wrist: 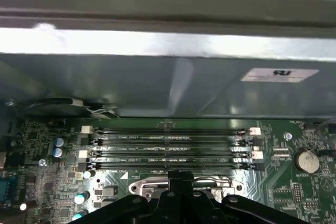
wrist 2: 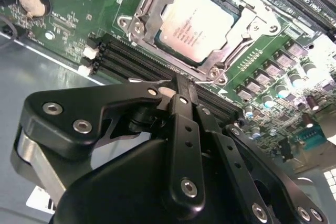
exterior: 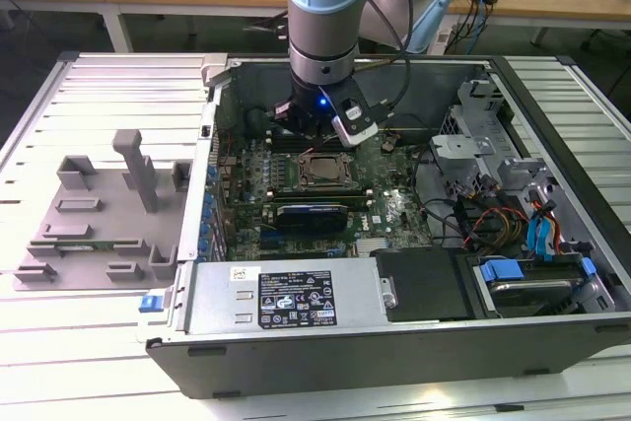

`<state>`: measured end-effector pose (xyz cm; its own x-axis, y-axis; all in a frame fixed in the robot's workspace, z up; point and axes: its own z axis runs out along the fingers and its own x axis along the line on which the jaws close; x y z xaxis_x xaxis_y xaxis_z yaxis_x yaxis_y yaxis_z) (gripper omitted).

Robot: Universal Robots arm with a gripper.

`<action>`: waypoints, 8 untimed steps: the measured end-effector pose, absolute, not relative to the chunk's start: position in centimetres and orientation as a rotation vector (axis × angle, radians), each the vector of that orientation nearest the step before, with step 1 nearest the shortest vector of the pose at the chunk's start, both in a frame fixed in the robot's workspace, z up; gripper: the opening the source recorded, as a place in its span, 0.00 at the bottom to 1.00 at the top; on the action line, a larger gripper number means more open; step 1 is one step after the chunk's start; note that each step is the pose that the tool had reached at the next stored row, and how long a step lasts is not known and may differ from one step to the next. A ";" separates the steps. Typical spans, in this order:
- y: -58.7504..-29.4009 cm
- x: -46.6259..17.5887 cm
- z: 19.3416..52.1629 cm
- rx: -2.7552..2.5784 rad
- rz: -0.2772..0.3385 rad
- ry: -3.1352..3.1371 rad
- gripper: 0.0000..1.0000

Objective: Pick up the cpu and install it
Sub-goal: 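Install the first cpu locking lever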

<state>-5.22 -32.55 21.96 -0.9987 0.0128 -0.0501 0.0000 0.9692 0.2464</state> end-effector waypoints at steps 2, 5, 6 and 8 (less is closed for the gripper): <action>-32.5 -5.2 21.9 0.029 0.380 3.065 0.11; -32.3 -5.1 21.8 0.074 0.370 3.062 0.11; -32.2 -5.0 21.8 0.086 0.365 3.061 0.11; -32.1 -4.9 21.8 0.104 0.360 3.060 0.11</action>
